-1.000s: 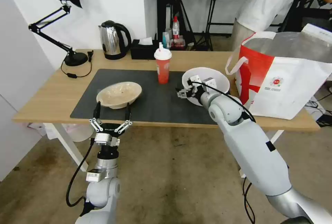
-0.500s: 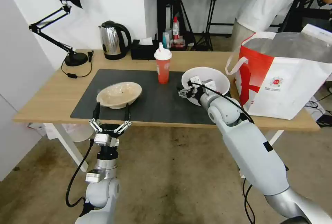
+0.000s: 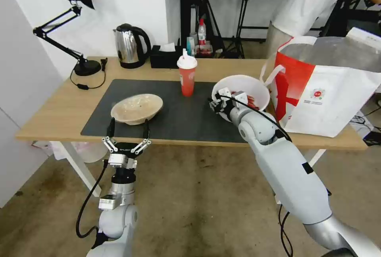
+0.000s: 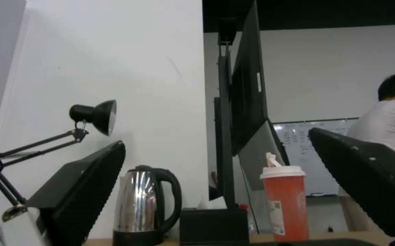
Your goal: Pick up the trash from the table and place it into the takeout bag.
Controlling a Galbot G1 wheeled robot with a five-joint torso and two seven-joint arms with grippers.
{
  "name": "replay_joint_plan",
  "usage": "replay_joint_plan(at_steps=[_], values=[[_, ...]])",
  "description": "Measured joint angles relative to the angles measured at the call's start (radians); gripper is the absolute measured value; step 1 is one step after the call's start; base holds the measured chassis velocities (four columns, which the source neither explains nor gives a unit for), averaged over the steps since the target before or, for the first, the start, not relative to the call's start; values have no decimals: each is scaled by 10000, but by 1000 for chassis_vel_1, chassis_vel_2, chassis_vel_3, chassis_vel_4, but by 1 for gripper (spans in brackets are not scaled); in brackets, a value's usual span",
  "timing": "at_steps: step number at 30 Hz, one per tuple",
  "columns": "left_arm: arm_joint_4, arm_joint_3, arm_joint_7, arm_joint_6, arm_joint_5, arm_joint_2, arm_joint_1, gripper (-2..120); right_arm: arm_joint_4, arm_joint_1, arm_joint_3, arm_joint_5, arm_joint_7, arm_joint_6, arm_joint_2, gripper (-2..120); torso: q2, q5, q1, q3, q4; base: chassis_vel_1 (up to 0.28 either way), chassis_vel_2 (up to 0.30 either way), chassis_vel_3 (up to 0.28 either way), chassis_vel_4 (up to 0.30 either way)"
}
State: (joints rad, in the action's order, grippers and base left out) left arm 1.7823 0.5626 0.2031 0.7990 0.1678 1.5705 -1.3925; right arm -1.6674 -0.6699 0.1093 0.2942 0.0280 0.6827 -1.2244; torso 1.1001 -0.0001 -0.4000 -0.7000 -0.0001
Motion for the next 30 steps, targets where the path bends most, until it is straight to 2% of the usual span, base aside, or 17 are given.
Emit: replay_joint_plan(at_steps=[2, 5, 21, 30], values=[[-11, -5, 2, 0, -2, 2, 3, 100, -29, 0, 0, -4, 0, -3, 9, 7, 0, 1, 0, 0, 1, 0, 0, 0, 0], [-32, -18, 4, 0, -5, 8, 10, 100, -47, 0, 0, -16, -1, -5, 26, 0, 0, 0, 0, 0, 0, 0, 0, 0, 0], [-58, -41, 18, 0, -14, 7, 54, 100, -264, 161, -52, -70, -6, -111, 94, 0, -1, 2, -1, 0, 2, 0, 0, 0, 0], [-58, -76, 28, -1, -23, 40, 53, 100, -875, 617, -107, -86, 40, -138, 243, 0, -1, 1, 0, 0, 2, 0, 0, 0, 0]])
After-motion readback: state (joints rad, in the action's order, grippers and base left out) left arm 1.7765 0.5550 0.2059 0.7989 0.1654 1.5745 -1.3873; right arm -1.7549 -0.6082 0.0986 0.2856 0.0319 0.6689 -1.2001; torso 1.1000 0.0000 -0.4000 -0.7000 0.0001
